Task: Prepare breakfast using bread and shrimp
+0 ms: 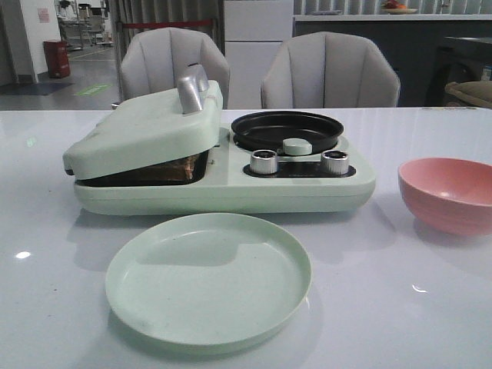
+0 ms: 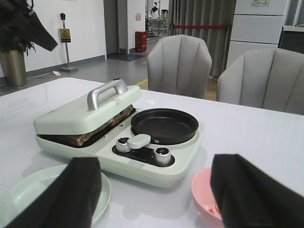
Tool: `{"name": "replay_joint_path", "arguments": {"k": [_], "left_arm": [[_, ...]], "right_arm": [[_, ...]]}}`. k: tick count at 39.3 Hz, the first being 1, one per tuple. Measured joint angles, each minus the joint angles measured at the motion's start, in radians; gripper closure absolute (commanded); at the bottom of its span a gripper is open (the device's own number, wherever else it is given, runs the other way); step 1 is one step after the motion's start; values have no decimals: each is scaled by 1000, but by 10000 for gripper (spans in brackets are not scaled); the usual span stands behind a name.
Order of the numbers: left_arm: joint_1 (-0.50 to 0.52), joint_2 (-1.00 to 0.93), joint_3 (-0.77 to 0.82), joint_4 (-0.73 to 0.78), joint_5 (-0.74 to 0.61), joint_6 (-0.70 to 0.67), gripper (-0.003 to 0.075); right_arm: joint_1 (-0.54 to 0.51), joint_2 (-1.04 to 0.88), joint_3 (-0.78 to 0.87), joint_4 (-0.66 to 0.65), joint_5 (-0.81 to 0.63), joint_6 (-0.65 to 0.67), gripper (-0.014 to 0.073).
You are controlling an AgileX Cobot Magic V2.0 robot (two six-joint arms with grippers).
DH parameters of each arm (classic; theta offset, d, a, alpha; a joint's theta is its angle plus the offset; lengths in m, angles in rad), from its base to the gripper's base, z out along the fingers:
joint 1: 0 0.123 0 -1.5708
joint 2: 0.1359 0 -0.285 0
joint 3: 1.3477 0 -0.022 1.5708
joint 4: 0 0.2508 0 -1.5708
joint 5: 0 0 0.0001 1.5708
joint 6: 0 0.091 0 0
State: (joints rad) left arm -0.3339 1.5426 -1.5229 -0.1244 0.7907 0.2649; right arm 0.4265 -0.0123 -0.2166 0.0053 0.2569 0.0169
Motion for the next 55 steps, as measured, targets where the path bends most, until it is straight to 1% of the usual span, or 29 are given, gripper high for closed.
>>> {"name": "replay_joint_path", "arguments": {"k": [4, 6, 9, 16, 24, 28, 39, 49, 55], "left_arm": [[0, -79, 27, 144, 14, -117, 603], [0, -127, 56, 189, 9, -150, 603], [0, -197, 123, 216, -18, -176, 603], [0, -366, 333, 225, -108, -202, 603], [0, -580, 574, 213, -242, -246, 603], [0, -679, 684, 213, -282, -252, 603], [0, -971, 915, 190, -298, -252, 603], [0, -1266, 1070, 170, -300, -254, 603], [0, -1390, 1146, 168, -298, -254, 603]], "right_arm": [[0, 0, 0, 0, 0, 0, 12], [0, 0, 0, 0, 0, 0, 12], [0, 0, 0, 0, 0, 0, 12], [0, 0, 0, 0, 0, 0, 12], [0, 0, 0, 0, 0, 0, 12], [0, 0, 0, 0, 0, 0, 12], [0, 0, 0, 0, 0, 0, 12], [0, 0, 0, 0, 0, 0, 12], [0, 0, 0, 0, 0, 0, 12]]}}
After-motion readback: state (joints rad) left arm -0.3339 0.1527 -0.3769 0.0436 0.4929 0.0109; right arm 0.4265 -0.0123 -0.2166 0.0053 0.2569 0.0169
